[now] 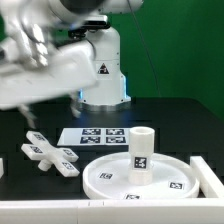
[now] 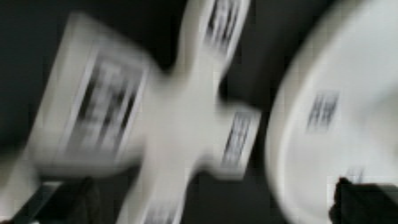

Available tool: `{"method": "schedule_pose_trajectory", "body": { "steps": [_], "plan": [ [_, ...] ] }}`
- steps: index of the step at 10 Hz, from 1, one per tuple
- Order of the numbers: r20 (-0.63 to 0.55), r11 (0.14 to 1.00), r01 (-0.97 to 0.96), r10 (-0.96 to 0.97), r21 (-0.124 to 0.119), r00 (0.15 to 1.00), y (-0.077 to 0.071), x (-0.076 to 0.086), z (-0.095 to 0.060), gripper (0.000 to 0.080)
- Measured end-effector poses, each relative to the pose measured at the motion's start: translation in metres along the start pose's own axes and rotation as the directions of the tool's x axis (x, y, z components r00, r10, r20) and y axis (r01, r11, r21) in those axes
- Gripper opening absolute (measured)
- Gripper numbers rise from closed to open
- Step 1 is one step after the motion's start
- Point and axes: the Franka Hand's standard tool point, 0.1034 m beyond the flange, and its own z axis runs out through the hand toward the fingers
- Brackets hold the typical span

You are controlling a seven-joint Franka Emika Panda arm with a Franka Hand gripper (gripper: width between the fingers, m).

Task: Assemble round table

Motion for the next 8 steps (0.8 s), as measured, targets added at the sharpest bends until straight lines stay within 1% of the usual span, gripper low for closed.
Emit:
{"method": "schedule_pose_trajectory", "body": {
  "steps": [1, 2, 3, 4, 5, 7, 8],
  "plan": [
    [-0.016, 1.0, 0.004, -0.004, -0.013, 1.0, 0.004, 0.016, 0.0, 0.0649],
    [-0.021, 0.999, 0.01, -0.011, -0.035, 1.0, 0.009, 0.021, 0.007, 0.0649],
    [-0.01, 0.999, 0.012, -0.013, -0.04, 1.0, 0.009, 0.02, 0.016, 0.0649],
    [-0.008, 0.999, 0.01, -0.01, -0.042, 1.0, 0.009, 0.02, 0.016, 0.0649],
    [-0.007, 0.999, 0.005, -0.006, -0.042, 1.0, 0.013, 0.02, 0.016, 0.0649],
    [-0.007, 0.999, 0.005, -0.005, -0.049, 1.0, 0.027, 0.02, 0.013, 0.0649],
    [-0.01, 0.999, -0.004, 0.004, -0.052, 1.0, 0.031, 0.02, 0.012, 0.0649]
  ]
}}
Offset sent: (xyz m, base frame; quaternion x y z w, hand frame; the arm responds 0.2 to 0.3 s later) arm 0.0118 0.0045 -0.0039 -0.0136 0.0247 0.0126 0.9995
